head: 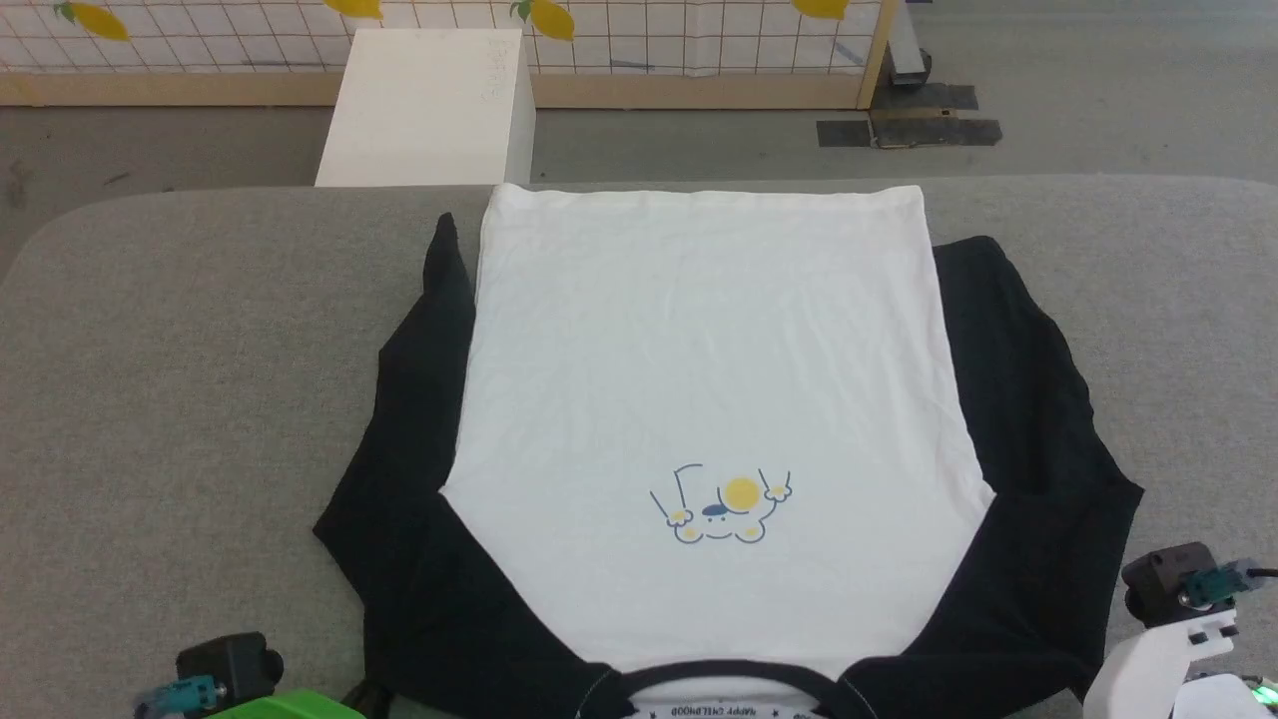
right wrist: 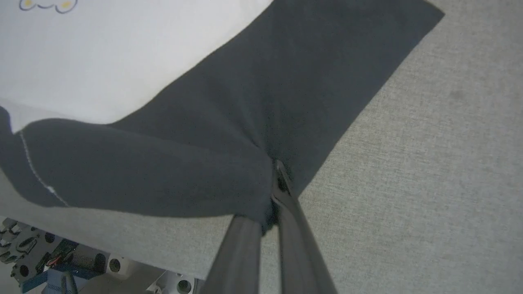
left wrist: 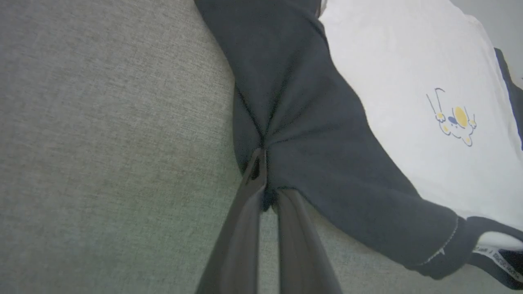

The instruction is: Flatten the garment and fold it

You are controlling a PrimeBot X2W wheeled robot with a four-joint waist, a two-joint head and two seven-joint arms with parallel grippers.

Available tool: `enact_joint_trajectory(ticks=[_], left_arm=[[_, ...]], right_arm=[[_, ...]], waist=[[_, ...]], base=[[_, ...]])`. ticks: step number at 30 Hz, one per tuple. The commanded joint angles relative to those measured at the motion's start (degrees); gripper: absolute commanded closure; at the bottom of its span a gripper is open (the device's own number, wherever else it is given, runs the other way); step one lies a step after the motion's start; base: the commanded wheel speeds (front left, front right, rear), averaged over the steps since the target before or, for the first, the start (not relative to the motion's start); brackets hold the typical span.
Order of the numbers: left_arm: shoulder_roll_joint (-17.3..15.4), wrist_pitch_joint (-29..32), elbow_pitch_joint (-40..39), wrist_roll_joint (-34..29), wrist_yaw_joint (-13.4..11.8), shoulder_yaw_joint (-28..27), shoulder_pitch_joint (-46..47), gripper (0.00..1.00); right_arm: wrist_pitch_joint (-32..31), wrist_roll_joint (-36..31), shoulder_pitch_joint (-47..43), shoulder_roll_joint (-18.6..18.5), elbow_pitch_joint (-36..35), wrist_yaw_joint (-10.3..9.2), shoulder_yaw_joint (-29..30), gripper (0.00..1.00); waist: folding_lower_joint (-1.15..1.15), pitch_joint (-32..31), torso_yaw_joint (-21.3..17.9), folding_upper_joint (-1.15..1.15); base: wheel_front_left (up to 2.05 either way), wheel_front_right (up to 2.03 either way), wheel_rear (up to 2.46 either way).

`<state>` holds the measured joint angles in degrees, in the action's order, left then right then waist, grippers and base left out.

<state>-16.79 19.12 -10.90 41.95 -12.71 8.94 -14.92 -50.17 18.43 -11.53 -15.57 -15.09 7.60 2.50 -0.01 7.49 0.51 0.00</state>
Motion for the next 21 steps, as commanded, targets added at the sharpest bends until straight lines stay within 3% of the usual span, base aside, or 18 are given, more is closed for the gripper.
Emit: enact_joint_trajectory(ticks=[1, 5, 6, 7, 8, 9, 10, 15, 21], left_arm=[[-0.2, -0.2, 0.6, -0.2, -0.3, 0.3, -0.6, 1.00], [1.1, -1.8, 3.6, -0.4, 1.5, 2.1, 0.7, 0.97], [1.5, -2.5, 4.6, -0.6, 2.0, 2.6, 1.2, 0.59], [1.7, -3.0, 5.3, -0.8, 2.4, 2.9, 1.7, 0.00], [2.0, -3.4, 6.3, -1.0, 3.0, 3.4, 2.2, 0.00], [2.2, -3.8, 6.9, -1.1, 3.2, 3.7, 2.6, 0.00], [2.5, -4.0, 7.6, -1.1, 3.6, 4.0, 2.9, 0.00], [2.2, -4.8, 9.3, -1.6, 3.9, 4.3, 3.4, 0.00], [1.1, -4.2, 8.5, -1.6, 2.5, 3.1, 2.3, 0.00]], right_arm=[[0.6, -1.1, -0.8, 0.3, 0.4, -0.11, -0.2, 1.00], [4.0, -2.9, -1.5, 1.8, 4.2, -0.11, -2.5, 1.00], [5.4, -3.3, -1.5, 2.3, 5.4, -0.11, -2.9, 1.00], [6.5, -3.6, -1.5, 2.5, 6.4, -0.11, -3.4, 1.00], [8.0, -4.1, -1.4, 2.6, 7.5, -0.11, -4.1, 0.77], [9.2, -4.4, -1.4, 2.8, 8.2, -0.11, -4.5, 0.42], [10.6, -4.5, -1.4, 3.1, 8.9, -0.11, -4.8, 0.00], [15.5, -5.6, -2.3, 4.6, 10.4, -0.11, -3.5, 0.00], [18.4, -6.1, -4.8, 7.2, 9.2, -0.11, 0.3, 0.00]], waist=[[0.01, 0.2, 0.0, 0.00], [0.01, 0.2, 0.1, 0.00], [0.01, 0.2, 0.1, 0.00], [0.01, 0.1, 0.1, 0.00], [0.01, 0.0, 0.1, 0.00], [0.01, 0.0, 0.0, 0.00], [0.01, -0.2, 0.0, 0.00], [0.01, -0.6, -0.2, 0.00], [0.01, -1.6, -0.2, 0.00]], base=[[0.00, 0.00, 0.00], [0.00, 0.00, 0.00], [0.00, 0.00, 0.00], [0.00, 0.00, 0.00], [0.00, 0.00, 0.00], [0.00, 0.00, 0.00], [0.00, 0.00, 0.00], [0.00, 0.00, 0.00], [0.00, 0.00, 0.00]])
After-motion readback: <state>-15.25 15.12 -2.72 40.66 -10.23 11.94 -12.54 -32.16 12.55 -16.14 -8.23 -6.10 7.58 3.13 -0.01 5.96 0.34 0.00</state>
